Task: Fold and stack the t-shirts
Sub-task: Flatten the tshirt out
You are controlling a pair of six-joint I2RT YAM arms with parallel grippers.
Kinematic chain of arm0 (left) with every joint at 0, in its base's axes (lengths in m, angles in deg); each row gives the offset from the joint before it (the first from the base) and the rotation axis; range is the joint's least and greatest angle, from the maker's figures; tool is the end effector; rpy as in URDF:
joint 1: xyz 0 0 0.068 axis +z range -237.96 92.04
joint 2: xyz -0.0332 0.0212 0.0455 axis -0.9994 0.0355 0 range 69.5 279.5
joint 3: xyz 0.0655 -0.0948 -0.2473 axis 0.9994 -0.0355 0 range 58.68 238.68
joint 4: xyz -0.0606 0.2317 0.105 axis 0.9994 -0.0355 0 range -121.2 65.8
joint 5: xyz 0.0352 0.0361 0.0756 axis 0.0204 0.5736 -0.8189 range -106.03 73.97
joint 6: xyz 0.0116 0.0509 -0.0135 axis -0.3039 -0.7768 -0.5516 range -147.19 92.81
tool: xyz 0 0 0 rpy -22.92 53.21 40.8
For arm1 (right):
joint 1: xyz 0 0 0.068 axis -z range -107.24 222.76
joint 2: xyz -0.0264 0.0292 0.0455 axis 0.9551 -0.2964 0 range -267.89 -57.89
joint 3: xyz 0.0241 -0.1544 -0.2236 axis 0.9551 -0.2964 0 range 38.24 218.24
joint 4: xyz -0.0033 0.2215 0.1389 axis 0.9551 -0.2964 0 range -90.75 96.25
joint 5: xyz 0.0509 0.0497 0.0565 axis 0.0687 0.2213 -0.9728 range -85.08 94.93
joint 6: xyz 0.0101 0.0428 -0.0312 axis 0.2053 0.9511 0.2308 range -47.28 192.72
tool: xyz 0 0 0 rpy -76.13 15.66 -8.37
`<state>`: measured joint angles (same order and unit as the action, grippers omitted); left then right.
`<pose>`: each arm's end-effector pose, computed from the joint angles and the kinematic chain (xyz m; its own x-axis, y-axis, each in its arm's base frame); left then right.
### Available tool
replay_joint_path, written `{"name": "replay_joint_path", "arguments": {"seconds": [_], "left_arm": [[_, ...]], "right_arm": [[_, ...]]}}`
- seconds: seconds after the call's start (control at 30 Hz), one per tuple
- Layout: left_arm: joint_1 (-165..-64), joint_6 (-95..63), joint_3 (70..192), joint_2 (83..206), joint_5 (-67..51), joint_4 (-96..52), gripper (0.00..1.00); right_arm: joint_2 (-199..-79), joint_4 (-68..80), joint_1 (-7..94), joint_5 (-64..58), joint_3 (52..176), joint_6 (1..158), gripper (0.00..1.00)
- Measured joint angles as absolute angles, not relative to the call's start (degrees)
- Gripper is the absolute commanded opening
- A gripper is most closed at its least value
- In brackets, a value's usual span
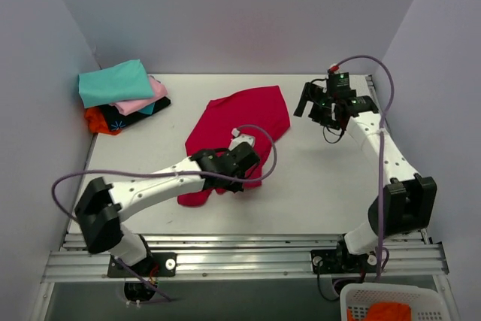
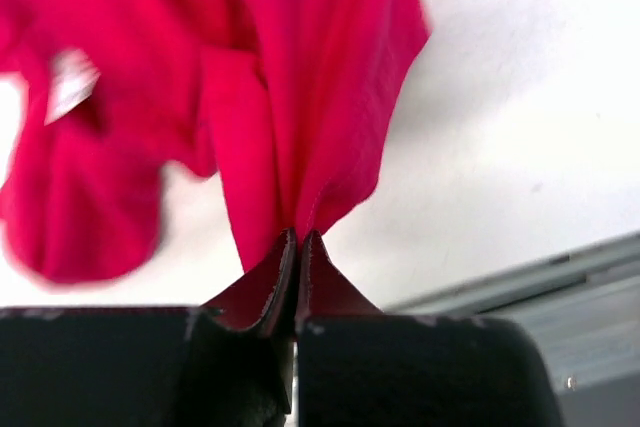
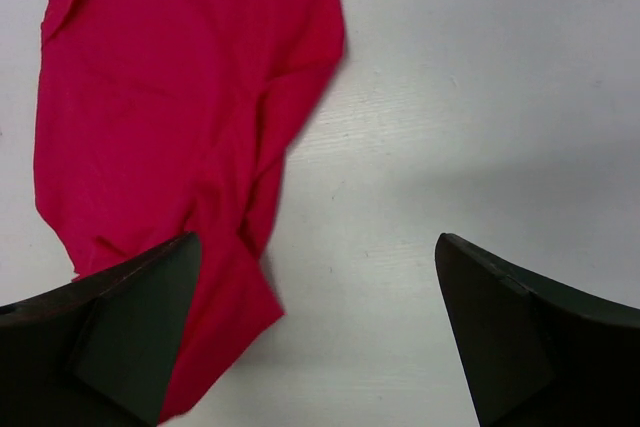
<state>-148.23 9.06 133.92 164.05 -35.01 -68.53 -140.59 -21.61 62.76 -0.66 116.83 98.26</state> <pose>0.1786 -0.2893 0.2559 -0.8016 0.2759 -0.5304 0.3416 0.9394 -0.0276 0.3224 0.0603 0.3597 -0.5801 0.3334 -0.7432 -0.0044 0.9111 0.4121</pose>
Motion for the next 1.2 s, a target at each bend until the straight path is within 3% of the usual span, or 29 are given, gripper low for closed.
{"name": "replay_joint_path", "arguments": {"seconds": [0.33, 0.57, 0.8, 1.2], "left_arm": [[-151.01, 24.19, 121.0, 134.5, -38.83, -89.21, 0.02], [-152.06, 35.88, 119.65, 118.06, -40.56, -98.7, 0.02], [-152.06, 37.85, 120.32, 117.23, -41.76, -100.79, 0.02], [-152.37, 37.74, 120.3, 121.84, -41.57, -100.77, 0.02]], "right_arm": [[-158.62, -14.04, 61.66, -5.45, 124.15, 99.88, 1.0], [-167.36, -10.77, 58.71, -5.86, 128.28, 101.08, 1.0], [-174.07, -10.5, 54.6, -5.97, 132.11, 102.54, 1.0], [-186.09, -13.02, 51.48, -2.76, 149.16, 101.12, 1.0]]}}
